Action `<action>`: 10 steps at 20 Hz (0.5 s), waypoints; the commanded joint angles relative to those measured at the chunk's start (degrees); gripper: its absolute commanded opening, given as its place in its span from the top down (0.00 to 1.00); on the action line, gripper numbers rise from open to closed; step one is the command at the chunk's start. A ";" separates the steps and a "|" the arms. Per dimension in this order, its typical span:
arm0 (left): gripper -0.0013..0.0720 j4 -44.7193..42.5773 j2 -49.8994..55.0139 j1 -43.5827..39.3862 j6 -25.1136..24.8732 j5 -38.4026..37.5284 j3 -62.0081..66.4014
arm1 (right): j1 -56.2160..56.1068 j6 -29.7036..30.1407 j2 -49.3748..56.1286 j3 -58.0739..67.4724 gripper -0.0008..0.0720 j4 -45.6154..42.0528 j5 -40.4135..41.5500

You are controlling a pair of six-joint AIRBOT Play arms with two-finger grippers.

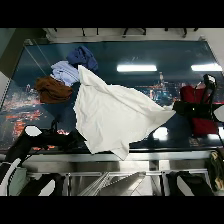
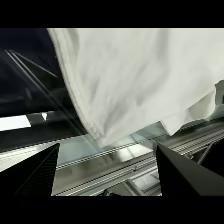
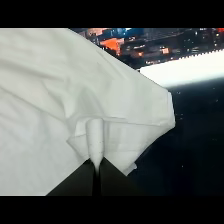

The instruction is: Fold the shirts.

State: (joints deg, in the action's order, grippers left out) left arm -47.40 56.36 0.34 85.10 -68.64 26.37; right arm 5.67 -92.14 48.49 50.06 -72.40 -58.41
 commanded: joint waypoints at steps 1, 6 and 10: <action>0.09 1.18 5.20 -6.34 1.40 3.15 -0.37 | -0.07 0.00 -0.04 -0.02 0.96 1.22 0.59; 0.09 4.26 16.11 -16.68 0.55 9.86 2.78 | -0.04 0.02 -0.17 -0.02 0.96 1.53 0.57; 0.09 11.67 19.30 -22.16 -1.20 15.47 4.90 | -0.04 0.90 -0.79 -0.02 0.96 1.51 0.79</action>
State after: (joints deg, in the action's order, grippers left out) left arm -39.53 72.82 -17.72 85.12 -59.07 29.95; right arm 5.65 -92.01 48.03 50.06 -70.96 -57.76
